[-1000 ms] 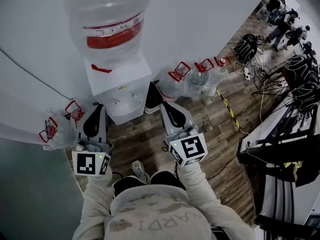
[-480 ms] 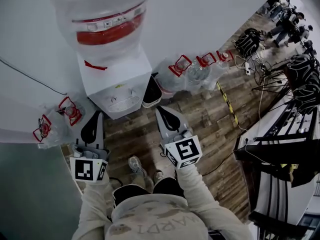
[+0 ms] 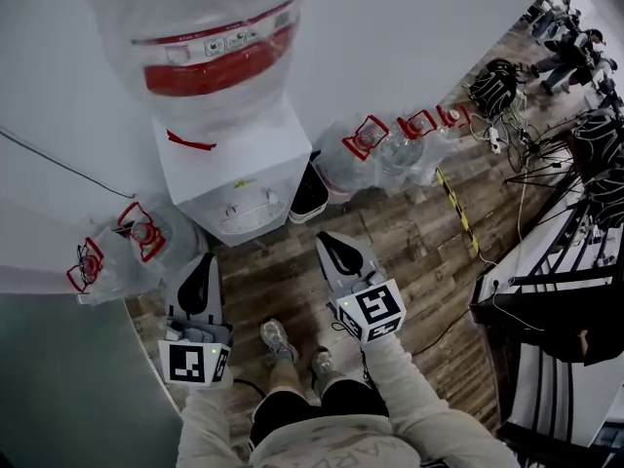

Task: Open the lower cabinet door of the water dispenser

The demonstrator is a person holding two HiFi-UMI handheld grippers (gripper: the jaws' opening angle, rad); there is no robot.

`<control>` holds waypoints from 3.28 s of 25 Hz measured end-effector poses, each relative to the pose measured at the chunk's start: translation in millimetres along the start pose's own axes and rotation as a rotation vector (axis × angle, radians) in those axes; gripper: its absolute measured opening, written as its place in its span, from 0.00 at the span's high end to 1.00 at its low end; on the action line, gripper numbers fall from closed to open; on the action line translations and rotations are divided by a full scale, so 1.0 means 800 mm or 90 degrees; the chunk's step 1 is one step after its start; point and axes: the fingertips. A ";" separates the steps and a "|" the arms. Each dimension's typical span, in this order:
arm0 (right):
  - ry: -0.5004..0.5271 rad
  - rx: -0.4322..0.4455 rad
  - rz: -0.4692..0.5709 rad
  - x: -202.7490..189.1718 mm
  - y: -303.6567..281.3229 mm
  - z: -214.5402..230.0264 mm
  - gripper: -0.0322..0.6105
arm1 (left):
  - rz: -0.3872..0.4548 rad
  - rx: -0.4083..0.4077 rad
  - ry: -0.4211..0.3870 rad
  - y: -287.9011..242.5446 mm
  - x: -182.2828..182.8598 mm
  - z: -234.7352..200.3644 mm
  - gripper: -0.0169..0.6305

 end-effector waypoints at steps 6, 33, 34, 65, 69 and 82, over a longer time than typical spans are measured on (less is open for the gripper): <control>0.001 0.011 -0.023 -0.061 -0.019 0.011 0.93 | -0.011 0.004 -0.002 0.005 -0.052 0.001 0.97; -0.029 0.104 -0.047 -0.443 -0.157 0.070 0.66 | -0.010 0.014 -0.016 -0.001 -0.411 0.026 0.97; -0.028 0.106 -0.043 -0.456 -0.166 0.075 0.65 | -0.003 0.008 -0.031 -0.004 -0.426 0.025 0.97; -0.004 0.138 -0.029 -0.602 -0.363 0.160 0.46 | 0.047 0.027 -0.087 0.002 -0.602 -0.012 0.97; -0.002 0.136 -0.028 -0.600 -0.375 0.159 0.46 | 0.037 0.047 -0.080 0.010 -0.608 -0.023 0.97; -0.010 0.101 -0.041 -0.598 -0.376 0.157 0.47 | 0.048 0.040 -0.085 0.015 -0.613 -0.035 0.97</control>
Point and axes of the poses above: the fingertips, and each gripper's own axes: y backward along the fingers, z to its right, x out of its top, and after that the axes turned 1 degree about x, right-handed
